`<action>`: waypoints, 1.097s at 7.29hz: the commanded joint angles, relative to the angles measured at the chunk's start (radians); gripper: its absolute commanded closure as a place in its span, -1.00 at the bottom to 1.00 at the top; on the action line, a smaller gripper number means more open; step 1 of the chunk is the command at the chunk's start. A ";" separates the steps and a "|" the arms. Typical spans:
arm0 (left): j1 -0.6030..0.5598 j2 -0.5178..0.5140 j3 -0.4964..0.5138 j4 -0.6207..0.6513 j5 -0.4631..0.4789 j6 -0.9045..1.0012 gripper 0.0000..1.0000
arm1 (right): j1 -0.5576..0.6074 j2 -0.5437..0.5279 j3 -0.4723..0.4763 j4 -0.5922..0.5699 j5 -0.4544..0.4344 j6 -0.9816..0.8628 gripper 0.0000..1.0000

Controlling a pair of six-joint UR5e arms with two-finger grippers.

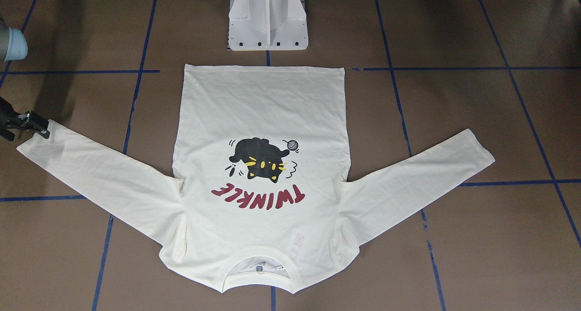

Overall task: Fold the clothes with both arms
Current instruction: 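Move the right gripper toward the sleeve cuff farthest from the left arm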

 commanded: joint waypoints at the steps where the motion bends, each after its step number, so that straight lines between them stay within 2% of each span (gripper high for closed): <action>1: 0.000 0.001 0.002 -0.002 -0.014 0.001 -1.00 | -0.012 0.002 -0.004 -0.004 -0.001 0.000 -0.99; 2: 0.000 0.001 0.002 -0.002 -0.014 0.001 -1.00 | -0.012 -0.001 -0.006 -0.010 -0.002 0.000 -0.70; 3: 0.000 0.001 0.002 -0.002 -0.014 0.001 -1.00 | -0.009 0.002 -0.003 -0.021 -0.005 -0.002 -0.30; 4: 0.000 0.001 0.002 -0.002 -0.014 0.001 -1.00 | -0.009 0.005 -0.001 -0.022 -0.005 -0.002 0.19; 5: 0.000 0.001 0.002 -0.002 -0.014 0.001 -1.00 | -0.007 0.006 0.008 -0.022 0.001 -0.002 0.50; 7: 0.000 0.001 0.000 -0.002 -0.014 0.001 -1.00 | -0.007 0.009 0.010 -0.030 -0.002 -0.002 1.00; 8: 0.000 0.001 0.000 -0.002 -0.014 0.001 -1.00 | -0.007 0.011 0.010 -0.028 -0.002 -0.002 1.00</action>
